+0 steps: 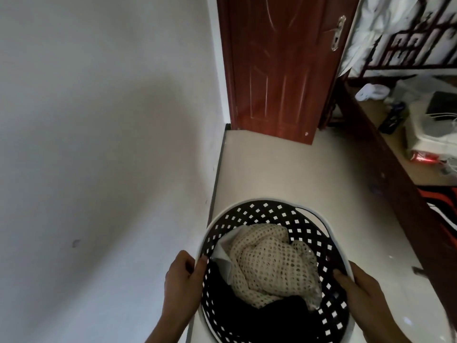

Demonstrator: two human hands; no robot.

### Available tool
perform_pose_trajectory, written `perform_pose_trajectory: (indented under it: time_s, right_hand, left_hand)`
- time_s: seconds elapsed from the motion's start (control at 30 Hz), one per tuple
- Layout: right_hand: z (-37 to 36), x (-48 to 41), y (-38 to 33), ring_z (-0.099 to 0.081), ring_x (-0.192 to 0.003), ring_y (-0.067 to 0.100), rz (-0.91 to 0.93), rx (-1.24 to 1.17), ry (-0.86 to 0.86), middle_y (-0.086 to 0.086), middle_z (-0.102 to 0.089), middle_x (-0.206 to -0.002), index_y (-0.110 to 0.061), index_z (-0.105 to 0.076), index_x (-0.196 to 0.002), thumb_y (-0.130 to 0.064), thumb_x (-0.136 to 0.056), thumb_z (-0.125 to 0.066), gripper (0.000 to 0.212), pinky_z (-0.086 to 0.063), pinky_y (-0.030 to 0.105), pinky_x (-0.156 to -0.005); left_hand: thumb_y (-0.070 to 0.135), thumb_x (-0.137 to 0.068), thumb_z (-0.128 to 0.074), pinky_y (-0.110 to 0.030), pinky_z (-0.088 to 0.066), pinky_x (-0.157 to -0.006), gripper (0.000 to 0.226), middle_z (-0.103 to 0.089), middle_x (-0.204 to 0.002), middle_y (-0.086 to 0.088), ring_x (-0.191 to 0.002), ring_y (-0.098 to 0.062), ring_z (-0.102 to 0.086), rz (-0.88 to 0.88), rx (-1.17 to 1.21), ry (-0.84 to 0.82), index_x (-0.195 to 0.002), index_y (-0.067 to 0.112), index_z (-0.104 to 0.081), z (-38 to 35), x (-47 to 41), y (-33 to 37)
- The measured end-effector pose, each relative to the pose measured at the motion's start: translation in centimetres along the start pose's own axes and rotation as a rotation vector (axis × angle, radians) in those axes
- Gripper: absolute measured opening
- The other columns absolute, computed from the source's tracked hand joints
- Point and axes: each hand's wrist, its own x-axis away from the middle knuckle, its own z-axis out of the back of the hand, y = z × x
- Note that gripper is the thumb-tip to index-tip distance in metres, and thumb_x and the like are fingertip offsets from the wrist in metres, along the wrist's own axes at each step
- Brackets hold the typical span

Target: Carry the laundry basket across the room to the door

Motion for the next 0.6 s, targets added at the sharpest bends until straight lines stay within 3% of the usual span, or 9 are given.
perform_pose_trajectory:
  time_s: [0.17,0.37,0.6]
  right_hand:
    - [-2.1,-10.5,-6.4,-0.061,-0.086,0.013,0.013,-0.018,-0.022,-0.002,-0.070,-0.092,-0.020,-0.066,-0.099,-0.005,-0.089,-0.051,0.024,-0.042,0.034,-0.073]
    - [-5.0,-21.7,-13.7,-0.064,-0.093,0.019,0.039,0.034,-0.056,-0.003,-0.072,-0.097,-0.023,-0.068,-0.102,-0.013,-0.091,-0.048,0.025,-0.048,0.044,-0.087]
    - [-10.8,-35.0,-19.6,-0.061,-0.089,0.016,0.011,0.004,-0.018,-0.001,-0.069,-0.095,-0.022,-0.064,-0.101,-0.011,-0.093,-0.047,0.022,-0.043,0.033,-0.074]
  left_hand:
    - [0.024,-0.087,-0.062,-0.033,-0.031,-0.055,0.035,-0.039,-0.057,-0.001,-0.054,-0.018,-0.035,-0.011,0.011,0.031,-0.064,0.011,-0.039,-3.0,-9.2,6.5]
    - [0.023,-0.087,-0.062,-0.032,-0.032,-0.054,0.034,-0.041,-0.057,-0.001,-0.055,-0.018,-0.037,0.015,0.048,0.059,-0.064,0.010,-0.041,-5.7,-19.8,11.6]
    - [0.024,-0.087,-0.061,-0.034,-0.035,-0.057,0.033,-0.046,-0.060,-0.005,-0.057,-0.019,-0.042,-0.003,0.028,0.051,-0.064,0.010,-0.041,-10.6,-36.3,16.3]
